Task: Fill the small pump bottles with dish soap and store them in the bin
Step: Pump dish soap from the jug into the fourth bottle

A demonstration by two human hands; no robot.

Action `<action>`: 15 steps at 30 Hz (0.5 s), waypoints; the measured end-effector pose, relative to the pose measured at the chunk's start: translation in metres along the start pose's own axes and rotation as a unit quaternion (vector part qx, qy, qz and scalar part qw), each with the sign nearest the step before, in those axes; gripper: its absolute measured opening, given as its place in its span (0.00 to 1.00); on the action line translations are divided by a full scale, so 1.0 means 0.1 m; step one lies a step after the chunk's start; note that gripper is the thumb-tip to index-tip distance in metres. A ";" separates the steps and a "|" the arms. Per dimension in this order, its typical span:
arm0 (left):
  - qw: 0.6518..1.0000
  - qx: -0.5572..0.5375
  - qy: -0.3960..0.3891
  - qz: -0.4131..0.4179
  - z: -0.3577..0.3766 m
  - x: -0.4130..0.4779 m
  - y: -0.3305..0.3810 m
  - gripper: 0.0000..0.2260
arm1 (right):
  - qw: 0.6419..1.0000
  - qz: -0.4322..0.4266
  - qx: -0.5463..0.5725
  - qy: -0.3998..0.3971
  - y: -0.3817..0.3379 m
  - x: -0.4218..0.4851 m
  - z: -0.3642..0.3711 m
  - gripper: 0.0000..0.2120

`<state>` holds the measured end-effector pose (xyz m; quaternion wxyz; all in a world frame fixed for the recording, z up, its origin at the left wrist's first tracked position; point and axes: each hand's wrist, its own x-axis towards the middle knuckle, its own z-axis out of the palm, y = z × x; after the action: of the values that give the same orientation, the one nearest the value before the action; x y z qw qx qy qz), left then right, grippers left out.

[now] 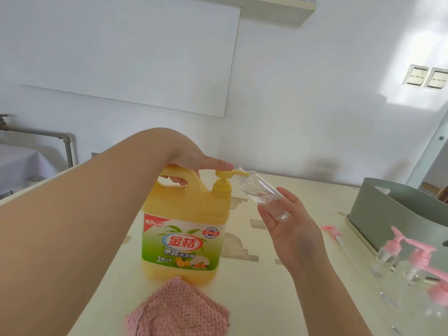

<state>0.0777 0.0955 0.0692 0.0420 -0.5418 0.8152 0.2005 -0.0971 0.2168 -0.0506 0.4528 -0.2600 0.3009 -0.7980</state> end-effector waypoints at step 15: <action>0.997 -0.048 0.034 0.051 0.15 -0.07 -0.07 0.42 | 1.000 -0.011 -0.002 -0.010 -0.04 -0.06 0.04 0.16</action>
<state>0.0851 0.1051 0.0551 -0.0224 -0.5070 0.8323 0.2230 -0.0945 0.2227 -0.0459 0.4463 -0.2725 0.2946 -0.7999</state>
